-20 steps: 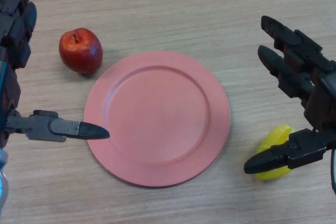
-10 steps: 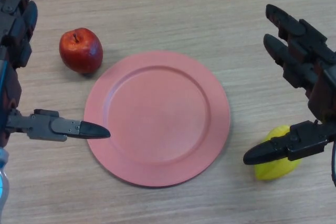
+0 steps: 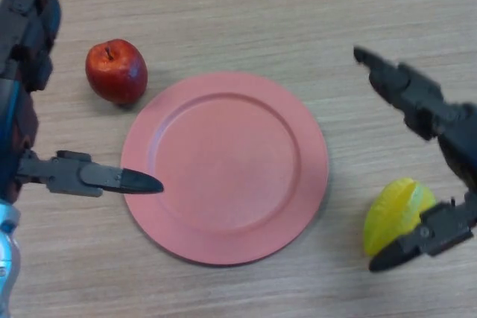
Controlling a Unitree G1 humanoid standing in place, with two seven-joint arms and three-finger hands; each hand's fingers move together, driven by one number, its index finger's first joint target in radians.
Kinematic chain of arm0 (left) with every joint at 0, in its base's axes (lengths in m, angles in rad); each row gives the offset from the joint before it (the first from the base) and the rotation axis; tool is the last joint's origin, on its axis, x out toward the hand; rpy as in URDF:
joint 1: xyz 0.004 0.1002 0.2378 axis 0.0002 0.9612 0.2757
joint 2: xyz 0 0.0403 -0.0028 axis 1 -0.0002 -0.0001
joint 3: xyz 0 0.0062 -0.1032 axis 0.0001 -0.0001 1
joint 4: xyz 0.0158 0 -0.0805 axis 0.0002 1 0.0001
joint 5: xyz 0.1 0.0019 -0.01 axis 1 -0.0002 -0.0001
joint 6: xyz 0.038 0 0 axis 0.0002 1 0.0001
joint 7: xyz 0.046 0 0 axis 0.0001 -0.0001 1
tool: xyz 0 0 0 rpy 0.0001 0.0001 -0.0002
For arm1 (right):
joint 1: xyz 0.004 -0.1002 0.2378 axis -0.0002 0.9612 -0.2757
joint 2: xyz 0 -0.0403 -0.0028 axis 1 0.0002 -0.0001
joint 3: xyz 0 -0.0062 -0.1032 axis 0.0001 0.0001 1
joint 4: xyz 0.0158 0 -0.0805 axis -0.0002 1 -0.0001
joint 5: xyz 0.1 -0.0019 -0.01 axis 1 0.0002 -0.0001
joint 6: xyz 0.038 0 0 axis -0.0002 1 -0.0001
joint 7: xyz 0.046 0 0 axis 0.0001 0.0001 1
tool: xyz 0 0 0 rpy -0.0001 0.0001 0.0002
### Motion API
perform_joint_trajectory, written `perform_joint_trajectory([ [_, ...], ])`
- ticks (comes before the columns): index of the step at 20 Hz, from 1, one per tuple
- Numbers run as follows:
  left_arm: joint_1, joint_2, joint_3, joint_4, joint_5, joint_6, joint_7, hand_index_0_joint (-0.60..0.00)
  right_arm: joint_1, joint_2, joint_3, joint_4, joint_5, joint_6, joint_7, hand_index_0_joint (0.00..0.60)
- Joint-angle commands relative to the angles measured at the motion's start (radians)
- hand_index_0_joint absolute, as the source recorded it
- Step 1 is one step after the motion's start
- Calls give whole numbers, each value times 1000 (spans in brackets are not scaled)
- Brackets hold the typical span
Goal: Pick up the yellow starfruit and place it on the plate
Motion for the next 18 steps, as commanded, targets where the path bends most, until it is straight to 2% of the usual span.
perform_joint_trajectory([
  [1, -24, 20, 28, -30, 43, -116, 45, 0, -4, -19, -83, -16, 13, -158, 10, 0],
  [5, -38, 13, -5, -24, 61, -105, 55, 0, 3, -39, -110, 135, -49, -372, 34, 0],
  [7, -37, 12, -18, -26, 96, -114, 50, 0, -16, -62, -121, 220, -87, -471, 46, 0],
  [11, -18, 4, -15, -17, 110, -138, 52, 0, -79, -100, -111, 419, -209, -675, -50, 0],
  [12, -15, 4, -20, -15, 122, -142, 54, 0, -107, -128, -110, 507, -301, -782, -104, 0],
  [14, -15, 4, -25, -11, 139, -145, 47, 0, -138, -141, -99, 579, -365, -832, -172, 0],
  [16, -11, 5, -18, -4, 141, -150, 37, 0, -168, -172, -92, 663, -465, -904, -245, 0],
  [17, -10, 5, -17, -5, 141, -149, 35, 0, -169, -170, -87, 667, -443, -889, -235, 0],
  [18, -6, 7, -14, -11, 144, -140, 28, 0, -183, -170, -81, 693, -446, -894, -256, 0],
])
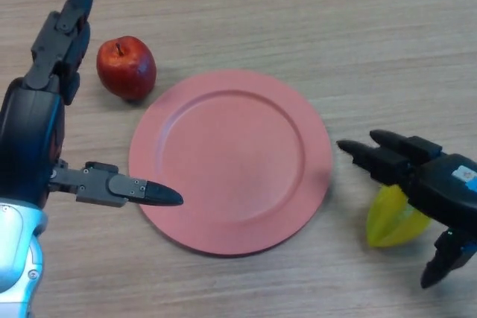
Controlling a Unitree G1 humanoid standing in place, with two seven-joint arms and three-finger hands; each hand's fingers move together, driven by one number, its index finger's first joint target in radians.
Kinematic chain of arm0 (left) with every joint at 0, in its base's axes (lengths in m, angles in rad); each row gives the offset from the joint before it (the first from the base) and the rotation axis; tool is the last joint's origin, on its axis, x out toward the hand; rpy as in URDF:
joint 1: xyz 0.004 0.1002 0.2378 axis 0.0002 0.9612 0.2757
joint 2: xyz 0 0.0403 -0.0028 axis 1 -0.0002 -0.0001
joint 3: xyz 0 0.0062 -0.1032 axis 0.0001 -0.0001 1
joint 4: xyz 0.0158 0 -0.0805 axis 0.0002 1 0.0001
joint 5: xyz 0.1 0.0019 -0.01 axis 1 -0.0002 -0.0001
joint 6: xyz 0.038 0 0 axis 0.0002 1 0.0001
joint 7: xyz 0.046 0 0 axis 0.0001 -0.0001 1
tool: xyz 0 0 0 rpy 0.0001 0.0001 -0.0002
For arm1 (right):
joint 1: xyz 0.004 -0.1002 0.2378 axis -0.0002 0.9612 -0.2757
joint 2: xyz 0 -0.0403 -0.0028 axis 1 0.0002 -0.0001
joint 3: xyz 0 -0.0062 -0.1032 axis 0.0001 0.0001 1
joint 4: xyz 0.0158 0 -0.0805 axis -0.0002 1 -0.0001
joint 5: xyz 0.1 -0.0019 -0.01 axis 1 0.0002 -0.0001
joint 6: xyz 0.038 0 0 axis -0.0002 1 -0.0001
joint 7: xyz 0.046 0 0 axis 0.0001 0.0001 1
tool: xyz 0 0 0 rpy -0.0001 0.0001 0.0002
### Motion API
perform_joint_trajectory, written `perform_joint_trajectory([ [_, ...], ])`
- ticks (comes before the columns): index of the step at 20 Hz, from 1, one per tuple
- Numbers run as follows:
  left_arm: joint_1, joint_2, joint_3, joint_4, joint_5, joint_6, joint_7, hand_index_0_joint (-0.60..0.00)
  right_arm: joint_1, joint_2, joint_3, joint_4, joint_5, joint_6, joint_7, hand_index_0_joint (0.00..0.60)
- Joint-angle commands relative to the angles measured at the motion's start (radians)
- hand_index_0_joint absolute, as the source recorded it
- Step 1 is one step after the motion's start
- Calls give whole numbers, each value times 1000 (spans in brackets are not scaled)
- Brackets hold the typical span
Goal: Pick up the yellow starfruit and place it on the plate
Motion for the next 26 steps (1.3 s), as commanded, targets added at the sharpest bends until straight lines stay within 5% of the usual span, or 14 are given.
perform_joint_trajectory([
  [1, -18, 25, 58, -49, 22, -133, 7, 0, -54, -48, -65, -6, 65, -79, -113, 0],
  [5, -9, 27, 63, -56, 26, -128, -6, 0, -77, -44, -45, 43, 73, -73, -131, 449],
  [6, -1, 27, 68, -57, 39, -132, -16, 0, -113, -55, -33, 102, -4, -113, -215, 583],
  [8, 12, 26, 71, -53, 47, -145, -26, 0, -159, -81, -16, 166, -191, -159, -406, 600],
  [17, 2, 32, 91, -85, 27, -80, -41, 0, -133, -45, -30, -20, 21, -62, -246, 600],
  [21, 0, 27, 97, -84, -5, -63, -35, 0, -192, 15, 38, -85, 6, -64, -244, 600],
  [24, -28, 31, 95, -90, -55, -20, -11, 0, -231, 106, 115, -121, 122, 44, -135, 600],
  [25, -29, 33, 93, -89, -57, -20, -8, 0, -232, 111, 116, -121, 123, 46, -132, 600],
  [26, -27, 24, 90, -79, -70, -48, 10, 0, -235, 164, 191, -120, 235, 168, -57, 600],
])
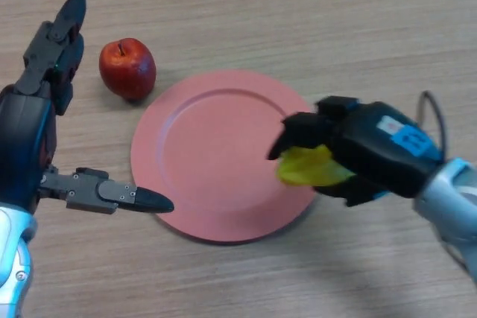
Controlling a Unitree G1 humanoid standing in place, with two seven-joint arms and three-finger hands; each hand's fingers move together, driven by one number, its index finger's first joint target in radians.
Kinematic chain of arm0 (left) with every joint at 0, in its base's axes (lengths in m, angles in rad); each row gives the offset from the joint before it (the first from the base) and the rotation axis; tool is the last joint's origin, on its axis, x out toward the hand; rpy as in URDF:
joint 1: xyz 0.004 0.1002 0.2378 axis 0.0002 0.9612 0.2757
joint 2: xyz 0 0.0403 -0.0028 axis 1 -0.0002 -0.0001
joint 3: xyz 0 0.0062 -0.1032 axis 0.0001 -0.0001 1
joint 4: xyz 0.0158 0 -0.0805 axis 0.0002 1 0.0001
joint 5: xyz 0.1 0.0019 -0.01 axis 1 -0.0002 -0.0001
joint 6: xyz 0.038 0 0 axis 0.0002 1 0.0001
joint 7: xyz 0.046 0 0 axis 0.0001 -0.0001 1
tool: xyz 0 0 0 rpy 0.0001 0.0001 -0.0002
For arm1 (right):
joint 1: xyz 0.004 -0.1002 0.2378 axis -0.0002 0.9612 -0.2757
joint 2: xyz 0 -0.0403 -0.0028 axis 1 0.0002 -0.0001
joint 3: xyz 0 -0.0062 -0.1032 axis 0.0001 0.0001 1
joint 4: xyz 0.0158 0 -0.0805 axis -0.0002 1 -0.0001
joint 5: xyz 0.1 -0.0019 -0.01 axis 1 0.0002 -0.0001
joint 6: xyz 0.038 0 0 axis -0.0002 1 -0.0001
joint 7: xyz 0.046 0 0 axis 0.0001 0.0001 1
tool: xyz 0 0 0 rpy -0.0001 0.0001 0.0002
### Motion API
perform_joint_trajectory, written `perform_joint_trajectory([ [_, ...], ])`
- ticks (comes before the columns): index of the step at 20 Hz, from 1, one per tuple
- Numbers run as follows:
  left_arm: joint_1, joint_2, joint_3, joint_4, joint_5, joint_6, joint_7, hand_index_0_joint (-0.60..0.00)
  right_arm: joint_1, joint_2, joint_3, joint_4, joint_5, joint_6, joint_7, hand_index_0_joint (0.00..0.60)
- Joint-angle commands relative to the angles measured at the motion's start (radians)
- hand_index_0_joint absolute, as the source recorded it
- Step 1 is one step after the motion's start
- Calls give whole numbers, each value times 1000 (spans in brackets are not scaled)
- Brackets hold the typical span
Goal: Pick up the yellow starfruit and place it on the plate
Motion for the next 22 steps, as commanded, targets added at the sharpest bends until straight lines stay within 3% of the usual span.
perform_joint_trajectory([
  [1, -32, 21, 56, -50, -60, -127, 65, 0, -84, 57, 3, -19, 198, 63, -4, 600],
  [4, -37, 36, 78, -27, -65, -130, 99, 0, -184, 62, 23, 191, -175, -145, -245, 600],
  [5, -37, 36, 81, -20, -62, -131, 106, 0, -214, 62, 24, 222, -227, -170, -293, 600],
  [6, -43, 38, 85, -15, -66, -117, 112, 0, -213, 76, 79, 266, -117, -121, -220, 600],
  [7, -44, 37, 86, -15, -75, -111, 113, 0, -227, 68, 85, 288, -178, -140, -256, 600],
  [8, -40, 36, 88, -17, -95, -105, 112, 0, -263, 56, 62, 313, -391, -188, -385, 600],
  [10, -40, 45, 96, -25, -109, -95, 102, 0, -317, 51, 74, 364, -627, -179, -569, 600],
  [11, -37, 49, 100, -30, -110, -93, 98, 0, -319, 69, 73, 386, -559, -172, -530, 600],
  [12, -31, 50, 103, -34, -107, -97, 95, 0, -308, 90, 71, 386, -426, -150, -433, 600],
  [13, -27, 47, 106, -36, -107, -99, 95, 0, -293, 97, 75, 367, -358, -117, -387, 600],
  [14, -25, 46, 108, -38, -109, -99, 95, 0, -283, 101, 80, 354, -323, -92, -369, 550],
  [15, -25, 46, 109, -39, -110, -97, 96, 0, -281, 101, 81, 350, -315, -86, -367, 449],
  [18, -29, 46, 106, -41, -110, -87, 97, 0, -252, 106, 94, 284, -206, 2, -344, 50],
  [19, -29, 44, 102, -39, -109, -87, 98, 0, -249, 107, 97, 271, -185, 26, -349, 0],
  [22, -26, 39, 90, -42, -101, -76, 105, 0, -242, 107, 104, 258, -149, 51, -374, 0],
])
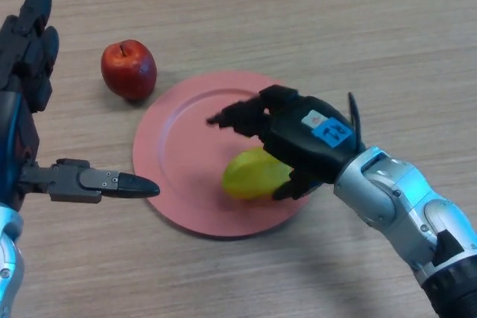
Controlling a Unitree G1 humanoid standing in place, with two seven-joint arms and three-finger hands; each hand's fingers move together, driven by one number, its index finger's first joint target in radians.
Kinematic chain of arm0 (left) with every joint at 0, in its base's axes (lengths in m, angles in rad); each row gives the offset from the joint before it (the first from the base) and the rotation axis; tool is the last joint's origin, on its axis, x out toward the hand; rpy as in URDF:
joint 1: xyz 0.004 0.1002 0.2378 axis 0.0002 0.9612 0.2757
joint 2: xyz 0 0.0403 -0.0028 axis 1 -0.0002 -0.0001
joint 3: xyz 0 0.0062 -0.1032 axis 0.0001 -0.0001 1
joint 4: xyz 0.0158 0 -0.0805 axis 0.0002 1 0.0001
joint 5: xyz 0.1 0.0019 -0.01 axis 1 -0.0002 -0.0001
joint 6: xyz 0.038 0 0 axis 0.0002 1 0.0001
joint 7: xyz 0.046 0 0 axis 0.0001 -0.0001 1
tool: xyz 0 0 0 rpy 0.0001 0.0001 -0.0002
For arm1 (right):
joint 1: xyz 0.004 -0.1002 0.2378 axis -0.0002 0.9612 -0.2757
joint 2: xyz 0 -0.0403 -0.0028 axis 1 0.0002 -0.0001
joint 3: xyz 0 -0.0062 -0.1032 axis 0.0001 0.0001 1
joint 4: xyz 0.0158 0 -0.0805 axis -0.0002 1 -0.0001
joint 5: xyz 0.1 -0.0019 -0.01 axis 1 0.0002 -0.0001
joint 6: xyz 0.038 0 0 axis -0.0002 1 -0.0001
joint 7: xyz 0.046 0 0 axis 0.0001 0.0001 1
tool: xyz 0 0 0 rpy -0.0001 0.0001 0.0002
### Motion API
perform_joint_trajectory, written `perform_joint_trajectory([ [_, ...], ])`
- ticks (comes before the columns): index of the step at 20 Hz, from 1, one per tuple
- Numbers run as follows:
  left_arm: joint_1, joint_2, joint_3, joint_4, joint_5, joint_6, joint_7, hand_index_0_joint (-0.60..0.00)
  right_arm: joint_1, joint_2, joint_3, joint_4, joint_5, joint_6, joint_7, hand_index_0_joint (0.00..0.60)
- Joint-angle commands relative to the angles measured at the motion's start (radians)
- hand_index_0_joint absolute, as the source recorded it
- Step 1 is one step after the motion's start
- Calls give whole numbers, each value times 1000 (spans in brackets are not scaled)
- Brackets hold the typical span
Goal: Pick up the yellow starfruit and place it on the plate
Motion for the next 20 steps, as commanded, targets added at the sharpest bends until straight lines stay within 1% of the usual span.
perform_joint_trajectory([
  [1, -28, 23, 43, -63, 8, -75, 25, 0, -45, -1, -52, -92, 107, -32, -70, 0],
  [3, -36, 21, 37, -66, 6, -65, 26, 0, -33, -1, -79, -138, 182, -7, -27, 0],
  [4, -42, 19, 28, -58, 6, -62, 30, 0, -20, -1, -100, -182, 245, 25, 11, 0],
  [5, -44, 17, 24, -55, 4, -63, 33, 0, -5, -1, -109, -217, 296, 49, 36, 0],
  [6, -43, 14, 17, -60, 0, -60, 37, 0, 35, -1, -130, -301, 365, 93, 86, 0],
  [7, -40, 12, 12, -65, 1, -66, 39, 0, 58, -1, -140, -369, 427, 136, 115, 0],
  [8, -40, 11, 8, -67, 1, -87, 37, 0, 100, -1, -159, -479, 508, 203, 164, 0],
  [10, -41, 12, 3, -49, 2, -126, 27, 0, 147, -7, -178, -586, 616, 288, 194, 0],
  [11, -39, 11, 4, -38, -1, -143, 21, 0, 167, -12, -187, -621, 651, 322, 200, 0],
  [13, -36, 12, 11, -19, -17, -158, 12, 0, 200, -16, -207, -697, 759, 421, 189, 0],
  [14, -39, 14, 14, -5, -23, -179, 13, 0, 222, -22, -227, -762, 843, 517, 187, 0],
  [15, -42, 15, 17, 8, -27, -197, 15, 0, 238, -31, -242, -801, 895, 573, 182, 0],
  [16, -48, 19, 20, 25, -33, -205, 16, 0, 256, -45, -268, -854, 972, 651, 170, 0],
  [17, -50, 23, 19, 33, -31, -207, 16, 0, 265, -50, -286, -885, 1032, 697, 152, 0],
  [18, -50, 23, 17, 44, -27, -208, 14, 0, 285, -51, -308, -920, 1118, 723, 107, 0],
  [20, -50, 22, 17, 48, -37, -198, 16, 0, 319, -67, -321, -991, 1193, 761, 50, 0],
])
